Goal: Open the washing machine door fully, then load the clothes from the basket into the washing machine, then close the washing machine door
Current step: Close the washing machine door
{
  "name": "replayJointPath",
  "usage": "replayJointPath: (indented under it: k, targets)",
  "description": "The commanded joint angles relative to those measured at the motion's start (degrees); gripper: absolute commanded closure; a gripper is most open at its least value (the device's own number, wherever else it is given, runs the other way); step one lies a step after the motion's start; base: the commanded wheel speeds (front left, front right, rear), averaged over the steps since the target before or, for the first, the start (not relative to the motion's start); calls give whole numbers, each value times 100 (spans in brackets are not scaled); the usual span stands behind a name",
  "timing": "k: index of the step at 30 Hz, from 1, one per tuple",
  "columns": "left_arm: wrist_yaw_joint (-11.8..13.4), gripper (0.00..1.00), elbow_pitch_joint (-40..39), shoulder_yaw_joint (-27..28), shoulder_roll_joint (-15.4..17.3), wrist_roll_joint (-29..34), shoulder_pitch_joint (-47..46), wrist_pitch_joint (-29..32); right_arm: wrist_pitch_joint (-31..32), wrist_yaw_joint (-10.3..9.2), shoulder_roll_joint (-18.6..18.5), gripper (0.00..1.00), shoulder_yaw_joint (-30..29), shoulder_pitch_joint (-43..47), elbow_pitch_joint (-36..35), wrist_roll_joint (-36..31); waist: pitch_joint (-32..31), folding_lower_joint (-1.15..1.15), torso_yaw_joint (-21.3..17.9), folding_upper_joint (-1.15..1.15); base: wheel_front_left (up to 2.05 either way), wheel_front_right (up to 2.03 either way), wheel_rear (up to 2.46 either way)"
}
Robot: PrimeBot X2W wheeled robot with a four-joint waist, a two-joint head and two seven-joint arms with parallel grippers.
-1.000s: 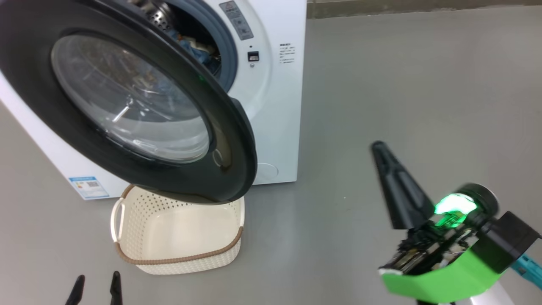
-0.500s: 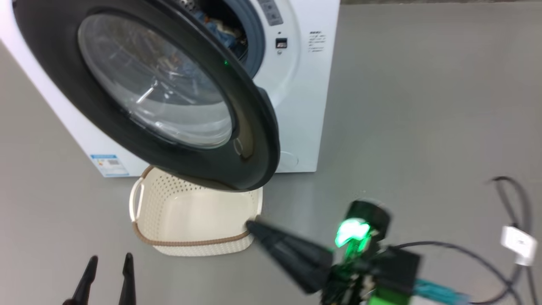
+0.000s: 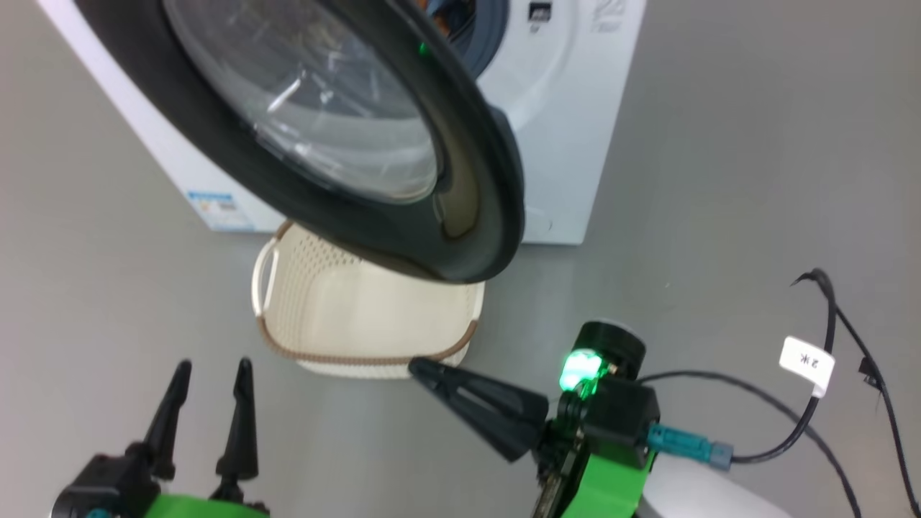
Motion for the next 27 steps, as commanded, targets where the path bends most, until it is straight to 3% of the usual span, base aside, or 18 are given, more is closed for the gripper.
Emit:
replayJointPath:
  k: [1,19,27]
  targets:
    - [-14,0,-174,115,39,-111,-291,-37,-26,35,67,100,-56,-99,-53,-41,406,0,290,0,0,0,0]
    - [-14,0,-192,-266,37,-346,-978,-37,-26,35,146,100,-1272,-674,532,-556,1491,0,520,0,0,0,0]
    - [-14,0,-182,-375,37,-358,-1219,-37,-26,35,356,100,-1892,-1093,777,-714,1791,0,512,0,0,0,0]
